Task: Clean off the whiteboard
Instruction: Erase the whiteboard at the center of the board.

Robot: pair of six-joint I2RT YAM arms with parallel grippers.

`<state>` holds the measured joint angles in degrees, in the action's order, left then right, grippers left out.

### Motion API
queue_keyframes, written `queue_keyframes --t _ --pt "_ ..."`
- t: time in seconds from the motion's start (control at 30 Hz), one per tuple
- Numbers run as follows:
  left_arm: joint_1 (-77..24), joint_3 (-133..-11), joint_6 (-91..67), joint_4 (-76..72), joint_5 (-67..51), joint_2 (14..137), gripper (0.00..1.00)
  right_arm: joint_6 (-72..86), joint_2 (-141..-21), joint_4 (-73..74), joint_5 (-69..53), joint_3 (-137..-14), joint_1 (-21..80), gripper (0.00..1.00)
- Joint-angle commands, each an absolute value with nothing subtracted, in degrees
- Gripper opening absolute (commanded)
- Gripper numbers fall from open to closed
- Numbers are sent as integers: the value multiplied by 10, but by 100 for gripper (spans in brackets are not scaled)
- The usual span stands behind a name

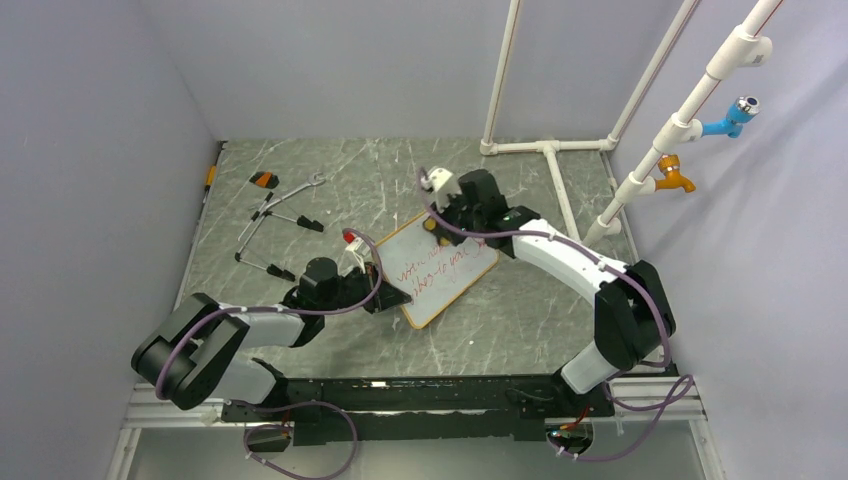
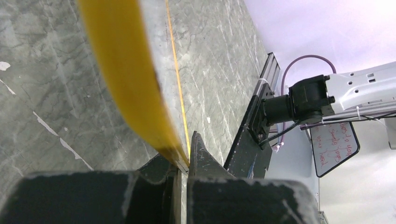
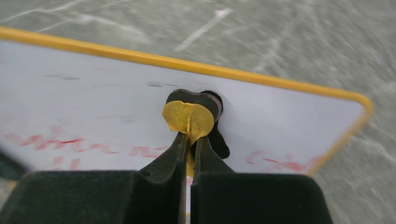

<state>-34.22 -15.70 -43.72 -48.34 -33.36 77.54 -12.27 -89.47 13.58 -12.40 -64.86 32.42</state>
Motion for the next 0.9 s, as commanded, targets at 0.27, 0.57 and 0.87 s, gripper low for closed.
queue_keyframes --t 0.27,0.57,0.87 --pt "-376 -187 -390 -576 -416 780 0 -116 -915 124 -54 -670 408 0" --pt "-376 -192 -391 -583 -420 796 0 -122 -904 123 -70 -651 305 0" --pt "-376 -210 -360 -527 -403 799 0 -223 -888 215 -347 -664 365 0"
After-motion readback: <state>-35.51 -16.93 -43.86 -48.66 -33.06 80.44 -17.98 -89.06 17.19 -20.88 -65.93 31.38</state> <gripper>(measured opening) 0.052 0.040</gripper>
